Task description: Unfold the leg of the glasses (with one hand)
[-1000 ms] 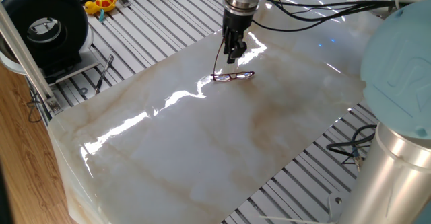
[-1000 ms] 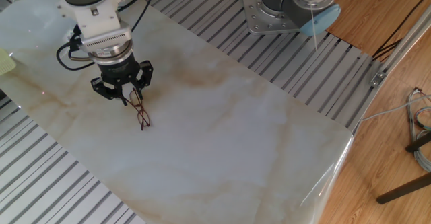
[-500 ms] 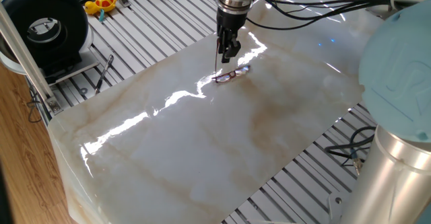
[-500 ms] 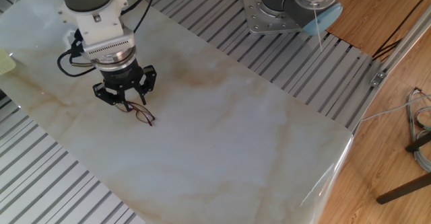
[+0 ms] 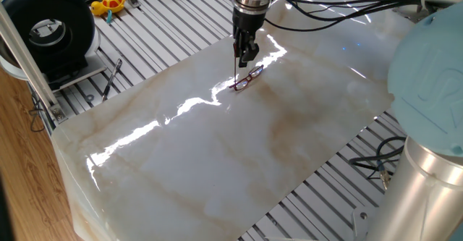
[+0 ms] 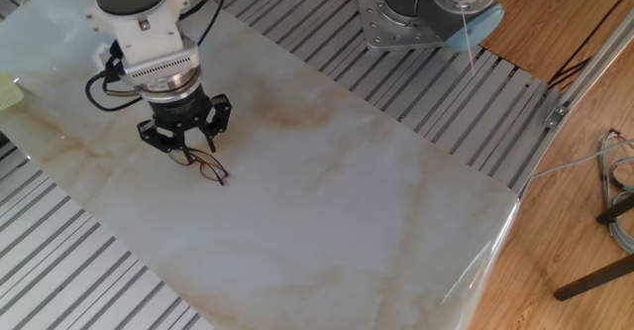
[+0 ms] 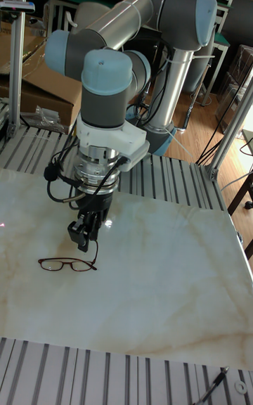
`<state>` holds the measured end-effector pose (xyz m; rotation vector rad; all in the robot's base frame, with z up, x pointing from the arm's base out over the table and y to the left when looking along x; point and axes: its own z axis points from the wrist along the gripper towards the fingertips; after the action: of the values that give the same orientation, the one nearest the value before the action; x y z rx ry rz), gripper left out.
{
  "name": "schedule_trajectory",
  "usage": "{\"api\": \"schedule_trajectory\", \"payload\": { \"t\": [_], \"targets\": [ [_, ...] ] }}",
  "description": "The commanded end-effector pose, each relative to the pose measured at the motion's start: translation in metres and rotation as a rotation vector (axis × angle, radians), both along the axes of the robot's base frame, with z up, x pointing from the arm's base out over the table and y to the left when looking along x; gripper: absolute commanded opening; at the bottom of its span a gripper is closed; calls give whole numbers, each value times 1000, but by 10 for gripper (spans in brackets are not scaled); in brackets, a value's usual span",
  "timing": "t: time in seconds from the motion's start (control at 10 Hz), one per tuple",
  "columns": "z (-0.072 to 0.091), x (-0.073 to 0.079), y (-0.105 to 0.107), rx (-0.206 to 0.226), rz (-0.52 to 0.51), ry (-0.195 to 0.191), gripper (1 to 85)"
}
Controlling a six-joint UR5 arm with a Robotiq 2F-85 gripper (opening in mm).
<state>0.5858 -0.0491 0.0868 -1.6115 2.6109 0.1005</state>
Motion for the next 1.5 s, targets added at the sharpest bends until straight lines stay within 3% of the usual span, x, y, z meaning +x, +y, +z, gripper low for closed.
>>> {"api": "schedule_trajectory", "payload": {
  "t": [0.0,0.5,0.7,0.9,1.1,1.4],
  "targets": [
    [3,-4,-7,4,4,-4,390],
    [-11,1,-19,-12,41,-24,390],
    [-19,8,-28,-45,89,-39,390],
    [-17,5,-38,-72,103,-39,397],
    [-11,0,-36,-61,111,-31,403],
    [-16,3,-32,-47,172,-54,457]
  ]
}}
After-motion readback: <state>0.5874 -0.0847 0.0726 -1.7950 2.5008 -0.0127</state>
